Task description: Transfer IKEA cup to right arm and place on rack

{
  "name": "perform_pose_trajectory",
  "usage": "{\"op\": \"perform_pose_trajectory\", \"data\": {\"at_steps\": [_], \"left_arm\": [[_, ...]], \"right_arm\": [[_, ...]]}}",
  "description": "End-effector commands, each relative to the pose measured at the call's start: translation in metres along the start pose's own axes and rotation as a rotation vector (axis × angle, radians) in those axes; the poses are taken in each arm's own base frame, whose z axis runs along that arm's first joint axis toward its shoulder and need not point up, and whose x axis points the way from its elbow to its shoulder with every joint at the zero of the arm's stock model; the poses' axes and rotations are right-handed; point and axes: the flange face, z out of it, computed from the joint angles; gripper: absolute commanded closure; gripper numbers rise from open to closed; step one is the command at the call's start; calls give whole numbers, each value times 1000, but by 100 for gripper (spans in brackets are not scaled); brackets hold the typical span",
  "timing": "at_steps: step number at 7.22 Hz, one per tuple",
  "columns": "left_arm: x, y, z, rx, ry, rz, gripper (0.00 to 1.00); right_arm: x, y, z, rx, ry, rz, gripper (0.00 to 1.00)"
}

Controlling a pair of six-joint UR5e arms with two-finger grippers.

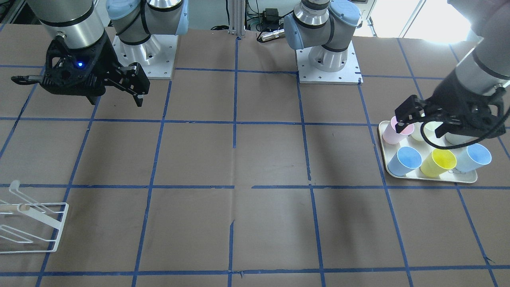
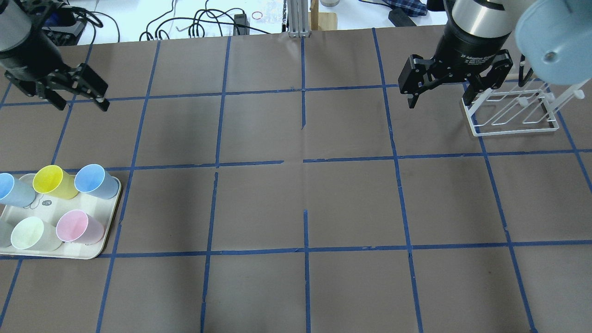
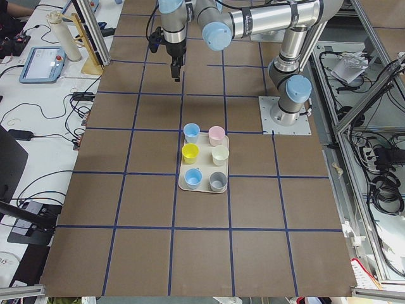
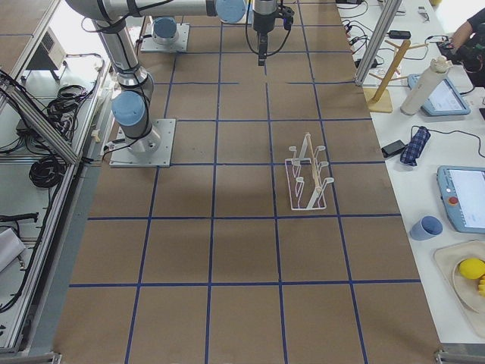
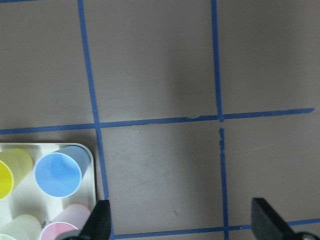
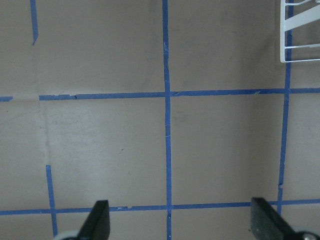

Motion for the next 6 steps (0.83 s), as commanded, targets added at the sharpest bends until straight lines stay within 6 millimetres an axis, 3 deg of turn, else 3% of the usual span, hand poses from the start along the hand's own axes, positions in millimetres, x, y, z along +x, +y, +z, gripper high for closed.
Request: {"op": "perform_pose_trajectory", "data": {"at_steps": [1,2,3,4,6], "left_arm": [[-91,9,44,-16,22,174,0],[-133,10,60,7,12,218,0],[-190,26,86,-10,43,168,0],[-227,39,106,-24,72,187,0],[-247,38,141,-35,90,243,0]], "right_arm": [[0,0,0,0,0,0,0],[1,1,0,-2,0,2,0],[0,0,0,3,0,0,0],[-1,0,0,1,0,-1,0],[-1,1,-1,1,0,-1,0]]}}
